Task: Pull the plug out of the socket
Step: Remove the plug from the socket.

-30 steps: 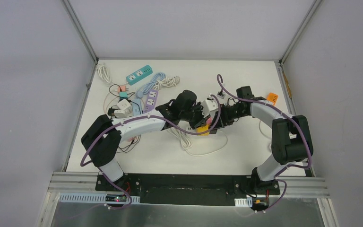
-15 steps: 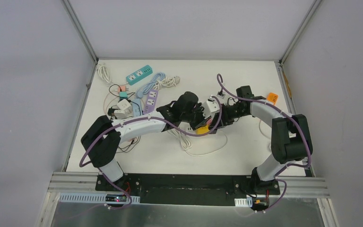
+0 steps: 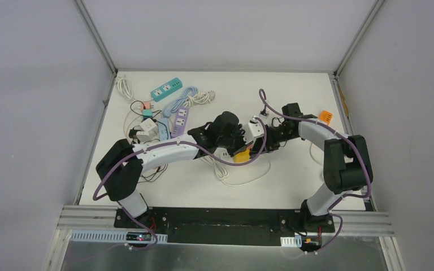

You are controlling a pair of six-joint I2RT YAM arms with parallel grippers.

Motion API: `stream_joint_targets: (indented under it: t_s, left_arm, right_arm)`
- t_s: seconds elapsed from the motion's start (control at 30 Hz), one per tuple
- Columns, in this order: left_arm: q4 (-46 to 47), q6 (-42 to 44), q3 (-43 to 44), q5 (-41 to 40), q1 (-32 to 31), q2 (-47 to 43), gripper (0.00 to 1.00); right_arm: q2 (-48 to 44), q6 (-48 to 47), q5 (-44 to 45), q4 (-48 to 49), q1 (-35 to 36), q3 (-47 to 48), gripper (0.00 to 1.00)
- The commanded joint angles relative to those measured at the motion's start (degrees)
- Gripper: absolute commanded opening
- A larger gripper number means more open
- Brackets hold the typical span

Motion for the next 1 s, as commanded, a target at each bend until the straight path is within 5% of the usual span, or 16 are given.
stream_joint_targets:
  t_s: [0.0, 0.17, 0.6, 0.77, 0.97]
  left_arm:
    - [3.6, -4.7, 0.4, 5.2, 1.5, -2.2, 0.00]
    - [-0.3, -2.9, 0.5, 0.1, 1.7, -1.7, 0.00]
    - [2.4, -12.2, -2.3, 4.5, 4.0, -1.1, 0.00]
    - [4.6, -14.8, -4.0, 4.4, 4.1, -1.4, 0.00]
    - [4.6, -15.3, -4.4, 4.1, 4.0, -1.6, 0.00]
  right_arm:
    - [1.8, -1.8, 9.0, 3.2, 0.5, 0.2, 0.69]
    - [0.3, -1.9, 0.9, 3.0, -1.4, 0.8, 0.73]
    - [-9.0, -7.9, -12.6, 0.2, -8.7, -0.2, 0.74]
    - [-11.4, -3.1, -20.5, 5.3, -7.2, -3.2, 0.26]
    - [-8.4, 4.1, -19.0, 11.7, -0.8, -5.0, 0.02]
